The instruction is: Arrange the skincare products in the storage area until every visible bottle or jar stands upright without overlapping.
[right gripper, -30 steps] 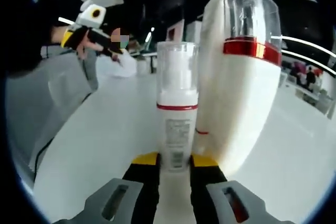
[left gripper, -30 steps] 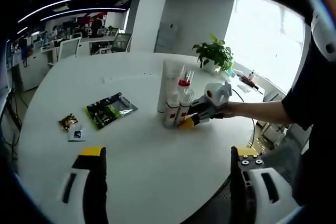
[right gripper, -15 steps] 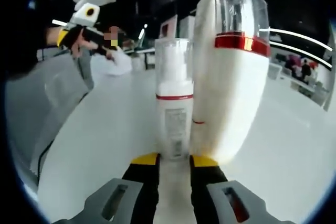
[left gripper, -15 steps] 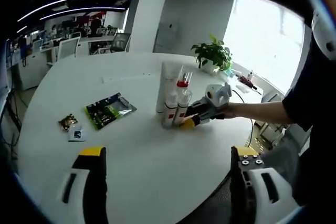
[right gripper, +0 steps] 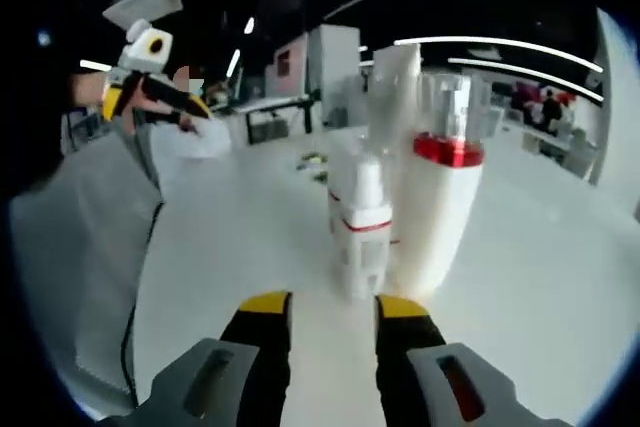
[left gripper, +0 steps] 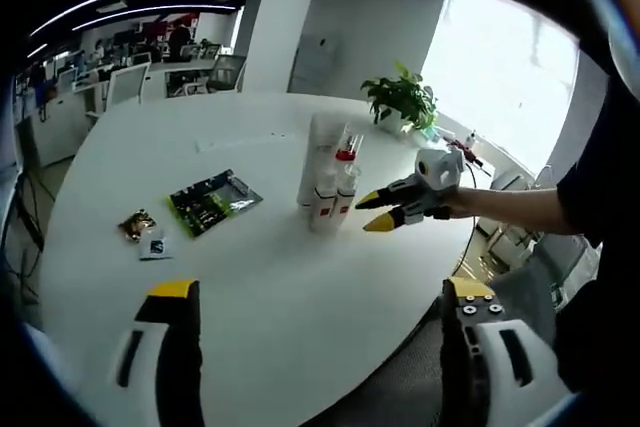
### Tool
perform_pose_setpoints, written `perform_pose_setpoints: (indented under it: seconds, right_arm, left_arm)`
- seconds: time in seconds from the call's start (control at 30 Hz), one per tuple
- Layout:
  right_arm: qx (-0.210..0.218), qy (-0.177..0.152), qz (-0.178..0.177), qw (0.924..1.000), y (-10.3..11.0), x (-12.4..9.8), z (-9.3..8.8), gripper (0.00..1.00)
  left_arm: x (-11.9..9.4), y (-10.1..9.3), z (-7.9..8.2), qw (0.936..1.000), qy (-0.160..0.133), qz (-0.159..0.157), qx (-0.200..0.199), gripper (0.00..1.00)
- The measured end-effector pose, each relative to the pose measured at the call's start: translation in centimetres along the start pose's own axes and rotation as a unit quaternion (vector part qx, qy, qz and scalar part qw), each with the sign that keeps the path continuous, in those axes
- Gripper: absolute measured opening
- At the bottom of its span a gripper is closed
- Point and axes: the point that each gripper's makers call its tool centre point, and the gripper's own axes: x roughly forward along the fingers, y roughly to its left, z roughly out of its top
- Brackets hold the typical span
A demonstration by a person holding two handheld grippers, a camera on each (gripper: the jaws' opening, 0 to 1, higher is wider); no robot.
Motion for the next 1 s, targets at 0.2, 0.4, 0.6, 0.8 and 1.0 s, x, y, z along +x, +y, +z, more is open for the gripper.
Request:
perform_pose_setpoints:
  seconds: [0.2, 0.4, 0.6, 0.8, 1.0]
  right_arm:
    - [0.014, 0.015, -0.029, 0.9994, 2.0, -1.7, 1.4, 0.37]
    - [-0.001, 0.020, -0.050, 0.9985, 2.7, -3.2, 4.4, 0.48]
    - [0.000, 0.010, -0.068, 0.9976, 2.9, -4.8, 7.2, 0.60]
    - [0.030, -0.006, -0.078, 0.9965, 4.0, -6.0, 9.2, 0.66]
    - [0.048, -0.014, -0.081, 0.9955, 5.2, -6.9, 9.8, 0.73]
  left_arm:
    - [-2.0, 1.0, -1.0, 0.9994, 0.031, -0.002, 0.015, 0.97]
    - [-3.8, 1.9, -1.2, 0.9989, 0.044, -0.001, 0.016, 0.99]
    - [-5.6, 2.7, -0.3, 0.9998, 0.020, 0.006, 0.000, 0.98]
    - [-6.4, 3.7, 0.0, 0.9998, 0.001, 0.017, -0.007, 0.98]
    - [-7.6, 4.3, -0.3, 0.9993, -0.004, 0.033, -0.015, 0.98]
